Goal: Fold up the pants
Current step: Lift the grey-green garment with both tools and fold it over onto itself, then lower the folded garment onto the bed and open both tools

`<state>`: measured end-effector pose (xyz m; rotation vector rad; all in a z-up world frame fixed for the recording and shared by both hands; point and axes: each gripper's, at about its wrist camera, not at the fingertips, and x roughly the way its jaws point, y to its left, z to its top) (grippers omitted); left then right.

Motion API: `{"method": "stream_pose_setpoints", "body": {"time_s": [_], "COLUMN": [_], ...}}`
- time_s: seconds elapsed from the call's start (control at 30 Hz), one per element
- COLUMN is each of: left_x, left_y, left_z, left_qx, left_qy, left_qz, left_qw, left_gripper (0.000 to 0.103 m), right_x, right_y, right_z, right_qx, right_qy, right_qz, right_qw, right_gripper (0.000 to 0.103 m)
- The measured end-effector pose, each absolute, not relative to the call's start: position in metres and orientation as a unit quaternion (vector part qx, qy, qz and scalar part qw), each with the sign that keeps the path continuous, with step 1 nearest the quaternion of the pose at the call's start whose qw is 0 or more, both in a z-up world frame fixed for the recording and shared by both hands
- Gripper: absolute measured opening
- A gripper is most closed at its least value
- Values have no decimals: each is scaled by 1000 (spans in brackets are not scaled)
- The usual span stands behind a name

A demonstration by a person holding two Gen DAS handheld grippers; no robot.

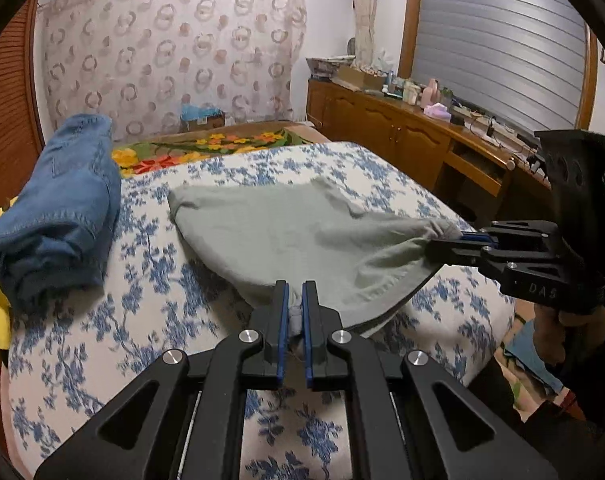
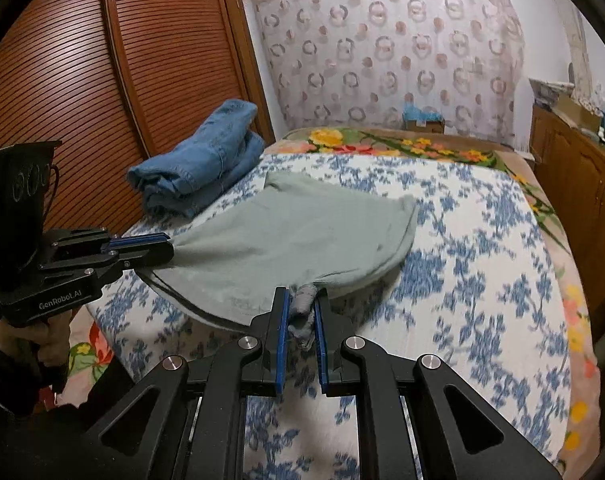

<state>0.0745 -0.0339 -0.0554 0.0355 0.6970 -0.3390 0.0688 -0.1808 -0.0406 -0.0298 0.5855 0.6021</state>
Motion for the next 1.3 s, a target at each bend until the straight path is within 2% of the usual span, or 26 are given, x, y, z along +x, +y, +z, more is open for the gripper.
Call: {"method": "stream_pose_setpoints", "body": {"time_s": [0.4,1.07,1.3], "left_x": [56,25,46], "left_y": [-38,-54,-52], "left_z": [-65,-43,-43], "left_qx": [12,21,27], "left_qy": [351,335,332], "left_qz": [-175,-203,-191], "left_qw": [920,920,923], "left_gripper": [7,7,7], "right_x": [53,7,24], "right_y": [-190,-215,-212], "right_z": [-53,-41,-38], "right_qx": [12,29,35], "right_qy": [300,290,277], "right_qz": [293,301,301], "right_qw": [908,908,912], "right_gripper": [12,12,12]}}
